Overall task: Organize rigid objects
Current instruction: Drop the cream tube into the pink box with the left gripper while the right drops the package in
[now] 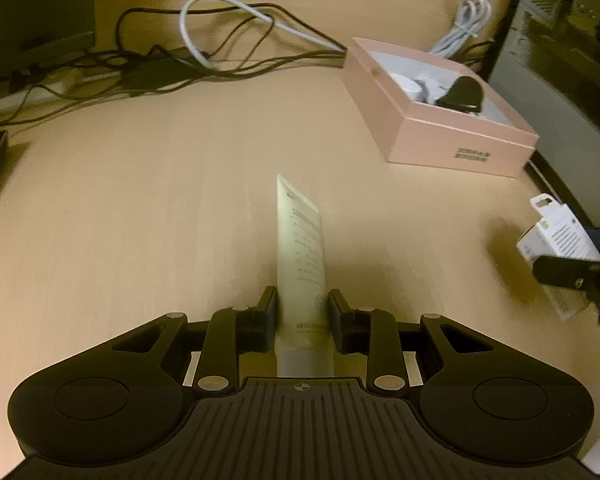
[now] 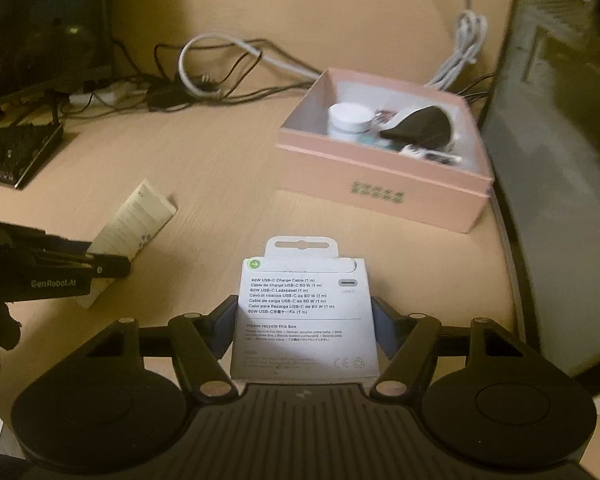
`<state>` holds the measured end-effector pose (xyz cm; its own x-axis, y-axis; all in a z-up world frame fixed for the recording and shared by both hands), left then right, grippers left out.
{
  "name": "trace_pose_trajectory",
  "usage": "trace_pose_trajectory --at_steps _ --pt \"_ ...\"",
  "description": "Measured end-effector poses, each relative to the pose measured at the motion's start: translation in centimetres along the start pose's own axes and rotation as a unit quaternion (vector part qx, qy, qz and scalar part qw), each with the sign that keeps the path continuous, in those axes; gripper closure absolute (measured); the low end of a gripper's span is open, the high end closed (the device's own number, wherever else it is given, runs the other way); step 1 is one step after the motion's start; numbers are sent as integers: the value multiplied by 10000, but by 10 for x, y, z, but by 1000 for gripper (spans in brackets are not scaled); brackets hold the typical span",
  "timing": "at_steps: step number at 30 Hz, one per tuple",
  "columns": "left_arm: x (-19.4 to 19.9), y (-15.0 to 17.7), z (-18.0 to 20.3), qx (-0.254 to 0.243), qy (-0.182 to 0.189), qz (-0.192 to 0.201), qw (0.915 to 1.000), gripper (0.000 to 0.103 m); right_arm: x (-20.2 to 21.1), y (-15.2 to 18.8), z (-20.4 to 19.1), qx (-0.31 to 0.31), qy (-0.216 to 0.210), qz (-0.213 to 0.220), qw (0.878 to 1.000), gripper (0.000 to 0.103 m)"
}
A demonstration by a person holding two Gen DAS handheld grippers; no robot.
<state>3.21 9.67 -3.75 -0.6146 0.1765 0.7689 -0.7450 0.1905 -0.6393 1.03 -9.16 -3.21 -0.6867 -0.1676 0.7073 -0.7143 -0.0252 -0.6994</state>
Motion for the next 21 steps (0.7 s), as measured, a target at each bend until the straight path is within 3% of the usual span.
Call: trace_pose_trajectory --at_steps 7,11,14,19,21 --pt "7 2 25 -220 347 104 9991 73 22 11 25 -20 380 142 9992 34" --pt "20 -18 39 -175 611 345 9974 73 29 24 38 -105 416 92 9990 34" --pt "30 -60 47 -236 759 692 9944 73 34 28 46 -161 457 116 9988 34" --pt "32 -170 68 -582 807 1431 9847 72 45 26 54 -154 470 309 9983 34" --pt "15 -209 74 -428 929 1468 9839 72 49 22 56 -149 470 398 9980 34"
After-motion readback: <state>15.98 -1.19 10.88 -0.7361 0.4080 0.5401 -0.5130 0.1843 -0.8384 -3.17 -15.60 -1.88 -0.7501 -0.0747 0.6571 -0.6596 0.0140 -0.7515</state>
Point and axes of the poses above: each gripper's, at about its wrist camera, not at the fingertips, and x roughly against the way its jaws point, z to its right, y to its underside, the point moved 9 cm from there along -x, roughly the way its jaws point, and after that the axes turned 11 degrees about -x, right-handed, at the moved point
